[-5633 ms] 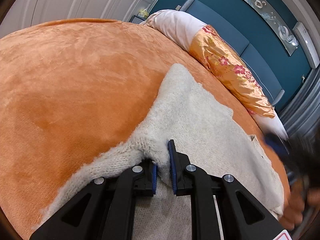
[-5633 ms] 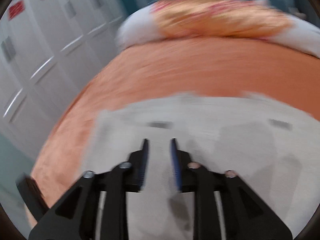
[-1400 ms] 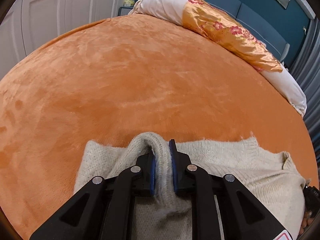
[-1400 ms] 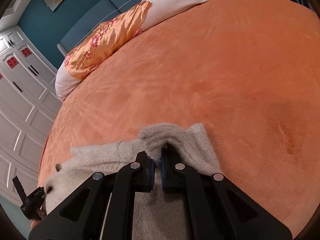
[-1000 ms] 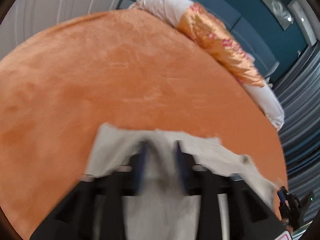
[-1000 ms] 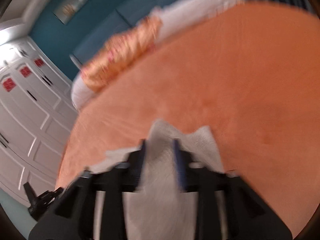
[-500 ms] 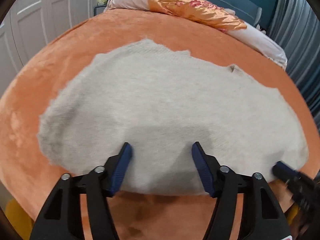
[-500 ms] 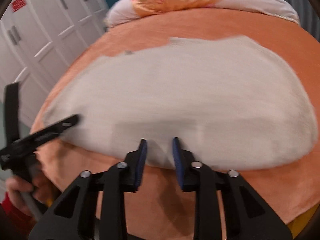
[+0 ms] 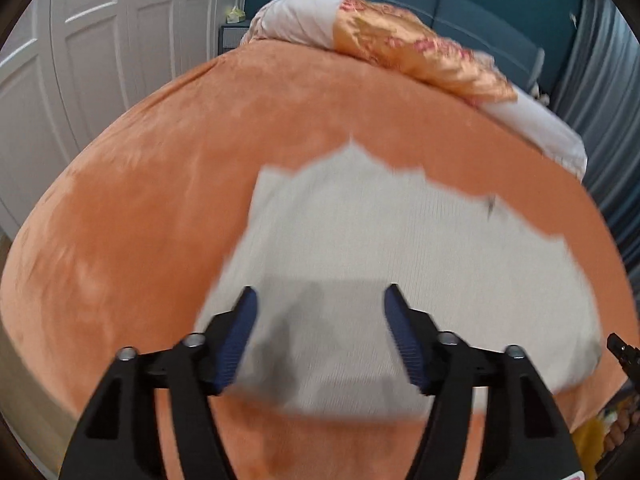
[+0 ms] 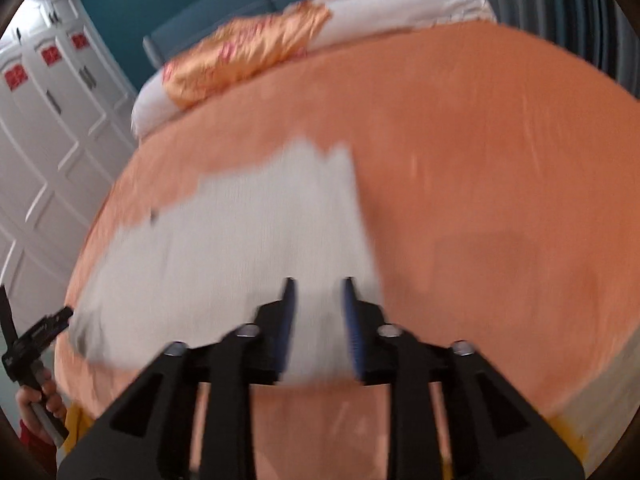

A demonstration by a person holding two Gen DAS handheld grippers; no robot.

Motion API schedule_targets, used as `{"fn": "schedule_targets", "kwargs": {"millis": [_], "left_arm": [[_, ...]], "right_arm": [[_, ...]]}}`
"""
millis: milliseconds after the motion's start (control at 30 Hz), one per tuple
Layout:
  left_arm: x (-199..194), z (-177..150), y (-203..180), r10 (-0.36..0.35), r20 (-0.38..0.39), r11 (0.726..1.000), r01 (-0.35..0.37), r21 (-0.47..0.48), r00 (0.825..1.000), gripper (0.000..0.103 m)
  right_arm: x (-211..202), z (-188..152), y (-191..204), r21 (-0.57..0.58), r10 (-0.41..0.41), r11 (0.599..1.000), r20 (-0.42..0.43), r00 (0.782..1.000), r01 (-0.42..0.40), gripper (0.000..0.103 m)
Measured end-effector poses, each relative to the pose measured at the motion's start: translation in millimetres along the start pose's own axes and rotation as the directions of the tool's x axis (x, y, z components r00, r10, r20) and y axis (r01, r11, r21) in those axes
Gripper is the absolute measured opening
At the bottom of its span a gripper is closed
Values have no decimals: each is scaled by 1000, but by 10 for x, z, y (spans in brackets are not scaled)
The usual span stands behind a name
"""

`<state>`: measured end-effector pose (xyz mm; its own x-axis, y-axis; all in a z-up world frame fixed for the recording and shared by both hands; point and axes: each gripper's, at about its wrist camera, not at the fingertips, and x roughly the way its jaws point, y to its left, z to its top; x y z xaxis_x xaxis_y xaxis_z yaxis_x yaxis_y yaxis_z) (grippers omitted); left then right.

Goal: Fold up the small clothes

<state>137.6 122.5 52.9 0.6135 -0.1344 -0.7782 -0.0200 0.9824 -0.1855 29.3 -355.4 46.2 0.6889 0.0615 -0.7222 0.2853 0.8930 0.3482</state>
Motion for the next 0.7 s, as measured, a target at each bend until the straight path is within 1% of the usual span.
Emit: {"fn": "schedule_targets", "kwargs": {"millis": [33, 67, 100, 133, 200, 233, 267, 300, 333, 367, 400, 433, 467, 500, 533, 600, 633, 667, 700], "left_arm": [[117, 180, -23, -14, -7, 1000, 14, -9, 1000, 74], [221, 297, -50, -13, -16, 1000, 13, -11, 1000, 77], [342, 405, -67, -7, -31, 1000, 7, -14, 1000, 78], [460, 489, -67, -9, -50, 1000, 8, -17, 999, 78], [758, 667, -43, -19, -95, 999, 15, -48, 995, 78], [871, 709, -36, -37, -118, 998, 30, -61, 992, 78], [1018, 757, -17, -48, -140, 996, 36, -84, 989, 78], [1114, 778, -5, -60, -151, 994, 45, -101, 987, 78], [1191, 777, -8, -68, -161, 992, 50, -112, 985, 75], [1255, 791, -17, -50, -157, 994, 34, -103, 986, 73], [1253, 808, -50, -26, -143, 997, 15, -78, 989, 50], [1257, 819, -86, 14, -135, 999, -19, -33, 991, 4], [1254, 845, -99, 35, -134, 999, -34, 5, 990, 2], [1196, 871, -69, 8, -117, 1000, -9, -8, 993, 2], [1143, 897, -36, -9, -101, 1000, 7, -18, 995, 2], [1034, 953, 38, -11, -64, 1000, 10, -21, 998, 1], [1031, 954, 97, -8, -58, 999, 6, -35, 998, 1], [1091, 941, 123, 3, -70, 999, -6, -40, 998, 1], [1196, 907, 154, 18, -97, 999, -22, -40, 995, 2]], "right_arm": [[39, 135, -12, 6, 2, 1000, 17, 1000, -2, 47], [109, 265, -41, 10, -1, 1000, 29, 1000, 1, 51], [247, 435, -31, 10, -16, 1000, 37, 999, 16, 51], [356, 530, -32, 9, -27, 1000, 34, 999, 27, 51], [669, 707, 11, 12, -40, 999, 7, 999, 40, 52], [828, 780, 73, 9, -47, 999, -12, 999, 47, 54], [923, 803, 73, 4, -48, 999, -28, 998, 49, 57], [1099, 825, 97, -10, -66, 998, -59, 996, 65, 57], [1228, 823, 126, -29, -83, 996, -82, 993, 81, 57], [1330, 831, 163, -51, -93, 995, -107, 990, 88, 54], [1468, 809, 219, -88, -108, 991, -140, 984, 96, 43], [1502, 801, 262, -105, -109, 990, -150, 983, 94, 6], [1441, 816, 289, -103, -78, 993, -132, 988, 65, 7], [1305, 866, 302, -84, -29, 996, -75, 997, 22, 7], [1093, 924, 328, -68, 33, 997, 0, 999, -33, 7], [791, 989, 308, -55, 72, 996, 103, 992, -66, 7], [741, 993, 237, -46, 65, 997, 132, 989, -59, 7], [813, 979, 147, -33, 39, 999, 118, 992, -36, 7], [984, 950, 30, -17, 2, 1000, 60, 998, -1, 7]]}}
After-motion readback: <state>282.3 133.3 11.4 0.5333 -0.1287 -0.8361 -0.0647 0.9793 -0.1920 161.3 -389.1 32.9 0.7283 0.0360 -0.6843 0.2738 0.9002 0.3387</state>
